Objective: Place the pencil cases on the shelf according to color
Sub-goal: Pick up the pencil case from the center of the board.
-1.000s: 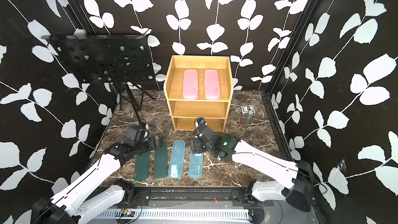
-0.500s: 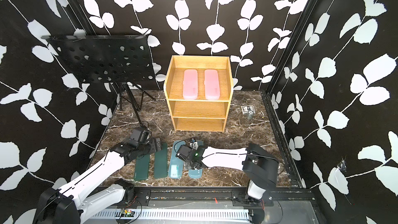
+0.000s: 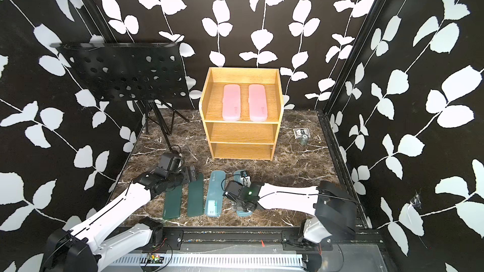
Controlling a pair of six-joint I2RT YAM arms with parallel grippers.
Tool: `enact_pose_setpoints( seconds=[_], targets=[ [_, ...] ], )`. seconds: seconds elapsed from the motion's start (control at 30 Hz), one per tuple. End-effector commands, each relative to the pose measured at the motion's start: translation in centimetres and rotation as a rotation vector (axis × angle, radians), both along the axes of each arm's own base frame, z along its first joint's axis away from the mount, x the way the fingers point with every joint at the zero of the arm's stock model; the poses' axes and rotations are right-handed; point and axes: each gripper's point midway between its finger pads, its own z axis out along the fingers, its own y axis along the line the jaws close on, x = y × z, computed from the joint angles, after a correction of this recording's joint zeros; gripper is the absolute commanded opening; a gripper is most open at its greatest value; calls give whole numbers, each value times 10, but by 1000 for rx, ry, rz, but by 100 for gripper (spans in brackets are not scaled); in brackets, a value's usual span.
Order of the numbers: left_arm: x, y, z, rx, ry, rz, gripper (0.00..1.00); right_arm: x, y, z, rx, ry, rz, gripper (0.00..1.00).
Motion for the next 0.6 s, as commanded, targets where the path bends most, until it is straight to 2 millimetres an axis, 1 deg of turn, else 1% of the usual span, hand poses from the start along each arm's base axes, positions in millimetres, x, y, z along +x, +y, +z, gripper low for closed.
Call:
enact_pose_setpoints(
  seconds=[0.0, 0.17, 0.27, 0.3, 0.37, 0.47, 0.57],
  targets=[
    [-6, 1, -1, 20, 15, -23, 99, -15, -3, -12, 8, 44, 27, 99],
    [-9, 6, -9, 18, 11, 8, 99, -29, 10, -27, -33, 77, 68, 99],
    [-12, 7, -9, 18, 19, 12, 99, -33, 9, -33, -90, 80, 56, 99],
    [-12, 7, -7, 20, 16, 9, 99, -33, 7, -42, -116, 85, 46, 99],
    [-13, 9, -7, 26, 10, 7, 99, -34, 5, -51, -120, 88, 27, 98],
    [-14, 12, -6, 42, 14, 12, 99, -36, -4, -62, -123, 88, 2, 91],
    [-14, 10, -6, 34, 17, 9, 99, -35, -15, -65, -111, 67, -21, 75]
  ],
)
